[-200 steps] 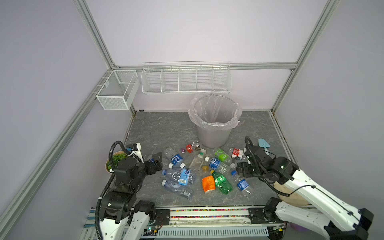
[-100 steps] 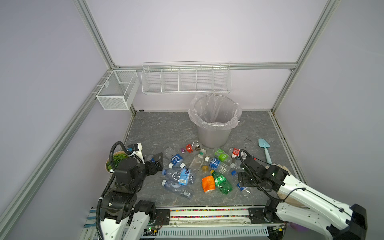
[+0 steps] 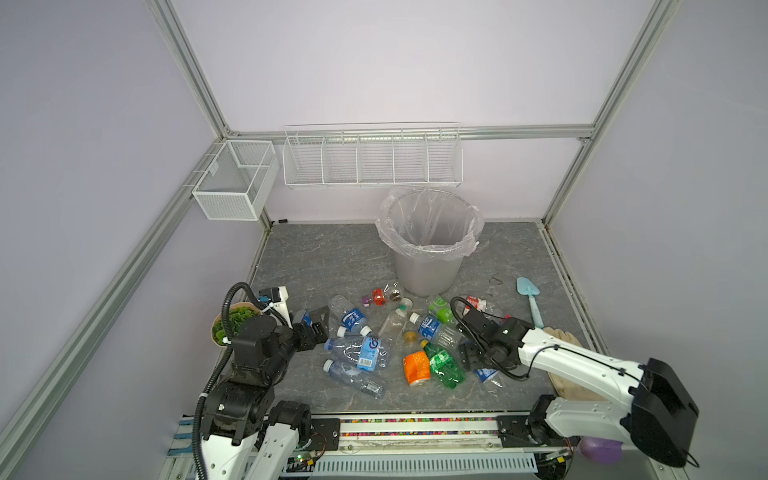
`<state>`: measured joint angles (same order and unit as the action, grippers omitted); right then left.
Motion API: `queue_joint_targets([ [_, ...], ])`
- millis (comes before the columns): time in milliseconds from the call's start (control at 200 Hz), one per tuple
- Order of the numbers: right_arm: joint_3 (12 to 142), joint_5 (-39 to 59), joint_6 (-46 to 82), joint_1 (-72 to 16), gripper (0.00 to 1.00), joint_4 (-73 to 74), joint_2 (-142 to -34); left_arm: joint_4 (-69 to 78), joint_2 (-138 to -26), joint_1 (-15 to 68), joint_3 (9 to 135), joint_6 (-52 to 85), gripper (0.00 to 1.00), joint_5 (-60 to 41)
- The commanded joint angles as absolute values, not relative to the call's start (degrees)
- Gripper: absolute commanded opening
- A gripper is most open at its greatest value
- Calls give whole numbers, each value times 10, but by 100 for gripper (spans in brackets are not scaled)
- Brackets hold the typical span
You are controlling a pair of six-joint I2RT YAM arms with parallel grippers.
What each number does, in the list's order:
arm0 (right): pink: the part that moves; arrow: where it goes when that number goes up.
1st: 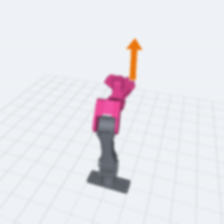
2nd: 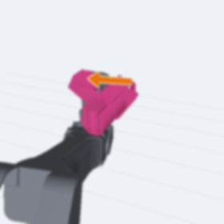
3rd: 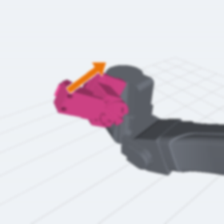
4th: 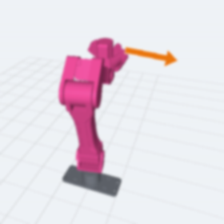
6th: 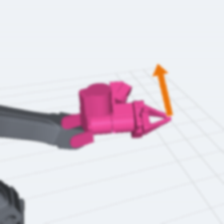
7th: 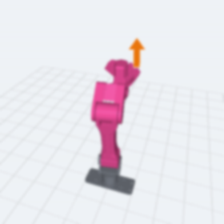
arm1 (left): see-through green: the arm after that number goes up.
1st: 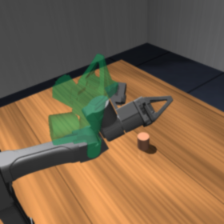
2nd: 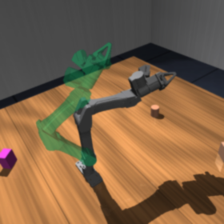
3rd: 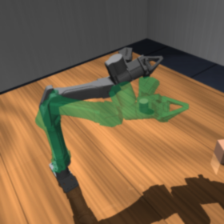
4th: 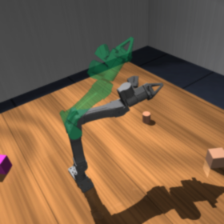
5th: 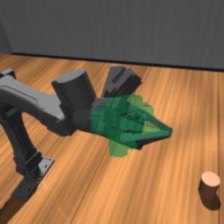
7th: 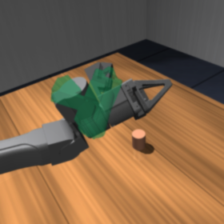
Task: Throw the plastic bottles in the bin
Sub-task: 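Raise both arms and move the right gripper over the bottle pile, then grasp the blue-capped clear bottle with the right gripper and lift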
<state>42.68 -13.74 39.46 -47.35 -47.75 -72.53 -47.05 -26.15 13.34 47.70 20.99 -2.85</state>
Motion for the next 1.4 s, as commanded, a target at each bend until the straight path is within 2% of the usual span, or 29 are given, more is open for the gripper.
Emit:
queue_joint_targets([
  [0, 436, -131, 387, -476, 89, -467, -748, -483, -258, 141, 475, 221, 99, -23],
  [235, 397, -118, 419, -477, 89, -433, -744, -484, -238, 142, 475, 224, 99, -11],
  [340, 380, -118, 434, -478, 95, -430, -737, -484, -241, 142, 474, 223, 99, -13],
  [600, 363, -138, 461, -483, 100, -455, -709, -484, -257, 143, 475, 221, 99, -20],
  [795, 360, -147, 461, -484, 84, -482, -682, -486, -256, 145, 475, 223, 99, -14],
  [1245, 343, -140, 456, -483, 79, -472, -658, -488, -255, 155, 475, 226, 99, -9],
  [1395, 351, -135, 449, -484, 74, -473, -674, -489, -250, 162, 475, 227, 99, -5],
])
